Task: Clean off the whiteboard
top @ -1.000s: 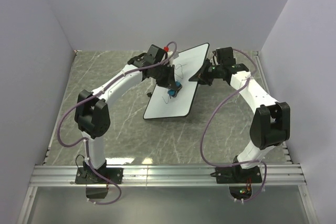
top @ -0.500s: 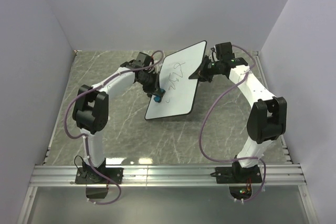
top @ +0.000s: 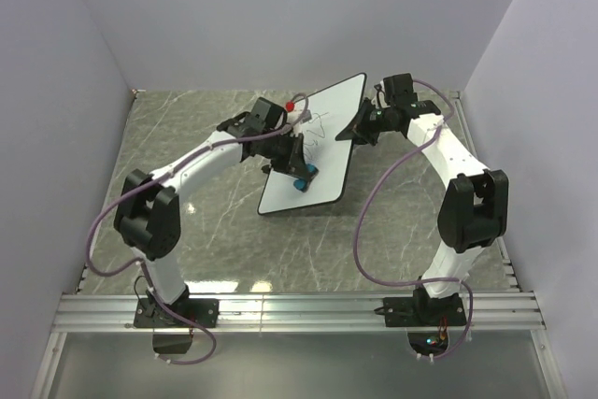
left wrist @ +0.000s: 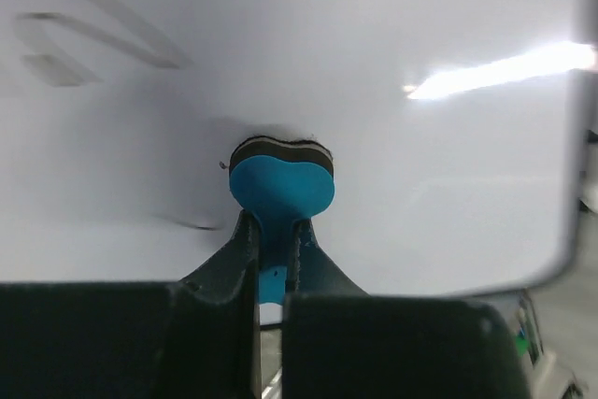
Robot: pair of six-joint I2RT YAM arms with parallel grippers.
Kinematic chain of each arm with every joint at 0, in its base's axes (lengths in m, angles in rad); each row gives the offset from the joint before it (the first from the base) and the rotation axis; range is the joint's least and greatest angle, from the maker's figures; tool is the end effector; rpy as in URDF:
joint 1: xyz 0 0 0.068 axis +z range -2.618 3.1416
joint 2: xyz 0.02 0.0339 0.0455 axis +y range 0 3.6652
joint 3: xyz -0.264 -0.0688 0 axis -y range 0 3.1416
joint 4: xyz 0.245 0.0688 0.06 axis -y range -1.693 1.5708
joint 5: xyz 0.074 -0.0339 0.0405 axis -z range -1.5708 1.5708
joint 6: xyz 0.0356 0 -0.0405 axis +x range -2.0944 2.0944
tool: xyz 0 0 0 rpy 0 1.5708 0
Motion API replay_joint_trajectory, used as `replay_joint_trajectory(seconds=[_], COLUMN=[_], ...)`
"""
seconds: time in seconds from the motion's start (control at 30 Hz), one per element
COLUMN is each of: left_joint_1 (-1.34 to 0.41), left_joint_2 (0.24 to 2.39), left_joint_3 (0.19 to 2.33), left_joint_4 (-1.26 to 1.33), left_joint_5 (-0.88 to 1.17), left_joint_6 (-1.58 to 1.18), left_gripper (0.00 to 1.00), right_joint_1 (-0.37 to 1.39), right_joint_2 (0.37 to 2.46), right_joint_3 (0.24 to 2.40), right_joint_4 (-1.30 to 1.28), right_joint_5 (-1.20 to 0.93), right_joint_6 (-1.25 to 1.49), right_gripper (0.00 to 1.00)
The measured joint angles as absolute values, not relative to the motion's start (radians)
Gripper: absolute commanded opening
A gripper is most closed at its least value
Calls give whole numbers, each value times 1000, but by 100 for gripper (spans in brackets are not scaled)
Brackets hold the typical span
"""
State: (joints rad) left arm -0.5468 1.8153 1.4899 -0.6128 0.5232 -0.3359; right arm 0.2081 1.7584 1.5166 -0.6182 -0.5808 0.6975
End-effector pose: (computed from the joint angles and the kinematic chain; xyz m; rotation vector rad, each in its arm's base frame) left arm 0.3301 -0.2217 0.2636 0.5028 2.5746 -0.9980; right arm 0.3767 0.0995 0.2938 0.3413 2.5276 1.0929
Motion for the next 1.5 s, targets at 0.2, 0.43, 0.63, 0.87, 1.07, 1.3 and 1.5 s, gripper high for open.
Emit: replay_joint_trajectory(seconds=[0.2, 0.43, 0.63, 0.87, 1.07, 1.3, 1.5], left_joint_1=[-622, -533, -440, -392, -419, -539, -585], left_joint_2=[1722, 1889, 2140, 2193, 2133, 1792, 1623], left_joint_3=[1446, 1558, 1847, 1860, 1786, 1423, 1221], left_joint_4=[-542, -570, -660, -656, -608, -519, -493], left_joint_5=[660, 650, 543, 503, 473, 537, 608], left_joint_6=[-370, -409, -380, -383, -363, -360, -365], left_gripper=[0, 0, 0, 0, 0, 0, 0], right_joint_1=[208, 207, 196, 194, 193, 185, 183], right_joint_2=[1765, 1765, 1762, 1755, 1755, 1755, 1755], right_joint_3=[1527, 1525, 1509, 1498, 1499, 1502, 1502], right_joint_4=[-623, -616, -616, -612, -619, -627, -625], right_joint_5=[-584, -584, -585, -587, -592, -612, -622], right_joint_6=[696, 662, 702, 720, 718, 701, 689], right_gripper=[0, 0, 0, 0, 0, 0, 0])
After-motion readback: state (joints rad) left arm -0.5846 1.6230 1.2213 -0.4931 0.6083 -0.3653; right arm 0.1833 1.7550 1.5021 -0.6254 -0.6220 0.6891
